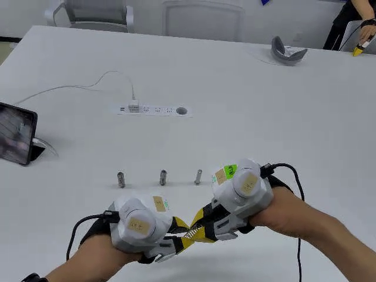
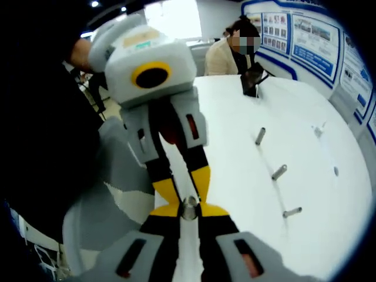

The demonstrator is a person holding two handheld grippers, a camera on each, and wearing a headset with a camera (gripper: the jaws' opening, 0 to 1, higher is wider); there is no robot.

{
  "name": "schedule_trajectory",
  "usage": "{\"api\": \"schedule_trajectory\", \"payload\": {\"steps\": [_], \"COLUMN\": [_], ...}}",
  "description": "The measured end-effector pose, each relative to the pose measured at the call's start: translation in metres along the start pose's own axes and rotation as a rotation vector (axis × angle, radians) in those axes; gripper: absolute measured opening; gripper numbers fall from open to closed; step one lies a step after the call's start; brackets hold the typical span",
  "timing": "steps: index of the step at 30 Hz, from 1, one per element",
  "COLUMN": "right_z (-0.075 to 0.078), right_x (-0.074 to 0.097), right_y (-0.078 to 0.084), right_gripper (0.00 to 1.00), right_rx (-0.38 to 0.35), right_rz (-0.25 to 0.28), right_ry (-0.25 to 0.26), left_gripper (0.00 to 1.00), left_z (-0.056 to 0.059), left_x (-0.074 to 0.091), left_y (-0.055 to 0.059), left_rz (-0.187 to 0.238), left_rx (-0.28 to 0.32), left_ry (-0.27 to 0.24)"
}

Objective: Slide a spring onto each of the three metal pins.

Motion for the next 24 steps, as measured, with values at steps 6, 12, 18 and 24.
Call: {"api": "schedule_trajectory", "payload": {"steps": [6,12,18,24], "right_z": [0.001,-0.001,-0.004,-0.004], "right_x": [0.003,0.005,0.009,0.013], "right_y": [0.004,0.014,0.025,0.037], "right_gripper": [0.12,0.12,0.12,0.12], "right_rx": [-0.026,-0.055,-0.079,-0.097], "right_rz": [0.033,0.040,0.040,0.027], "right_ry": [0.021,0.036,0.049,0.070], "left_gripper": [0.16,0.18,0.20,0.22], "left_z": [-0.007,-0.024,-0.037,-0.047], "left_x": [0.006,0.015,0.023,0.031], "left_y": [0.008,0.012,0.019,0.026], "left_rz": [-0.013,0.000,0.002,0.001], "left_rx": [0.016,0.099,0.152,0.198], "left_ry": [-0.032,-0.083,-0.124,-0.165]}}
Point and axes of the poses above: the centre of the closed fingertips' face, and the gripper's own axes: x roughly backward along the fingers, z roughly to its right, y roughly out of its underside, the point moved 4 cm from there along x, roughly backward along the fingers, and after that the axes turned 15 degrees about -y, right-handed, at the moved point
